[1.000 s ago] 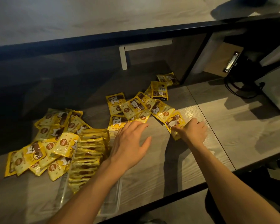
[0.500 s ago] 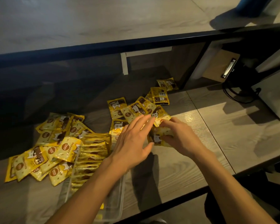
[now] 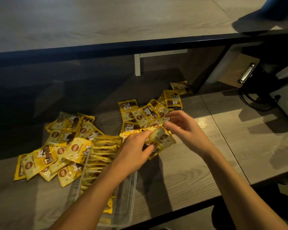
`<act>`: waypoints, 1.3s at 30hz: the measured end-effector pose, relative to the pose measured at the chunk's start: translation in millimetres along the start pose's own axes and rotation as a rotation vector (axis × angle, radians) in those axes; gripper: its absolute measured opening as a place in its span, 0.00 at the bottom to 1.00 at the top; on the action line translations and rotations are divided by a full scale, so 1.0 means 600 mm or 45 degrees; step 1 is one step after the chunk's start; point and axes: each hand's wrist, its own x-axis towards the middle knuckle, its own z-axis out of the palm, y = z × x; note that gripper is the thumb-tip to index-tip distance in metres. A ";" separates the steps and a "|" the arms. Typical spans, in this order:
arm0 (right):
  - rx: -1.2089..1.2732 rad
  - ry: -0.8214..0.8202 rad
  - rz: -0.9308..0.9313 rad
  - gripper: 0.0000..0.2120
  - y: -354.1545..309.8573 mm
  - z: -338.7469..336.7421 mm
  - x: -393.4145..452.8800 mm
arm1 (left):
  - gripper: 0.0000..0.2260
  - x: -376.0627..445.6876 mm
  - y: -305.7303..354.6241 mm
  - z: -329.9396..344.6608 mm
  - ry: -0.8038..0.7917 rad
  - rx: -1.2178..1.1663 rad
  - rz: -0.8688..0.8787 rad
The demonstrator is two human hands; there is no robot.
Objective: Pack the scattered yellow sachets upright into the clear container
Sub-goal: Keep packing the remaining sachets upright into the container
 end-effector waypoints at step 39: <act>-0.053 0.062 -0.081 0.06 -0.012 -0.029 -0.016 | 0.05 -0.012 -0.023 -0.052 0.274 -0.504 -0.414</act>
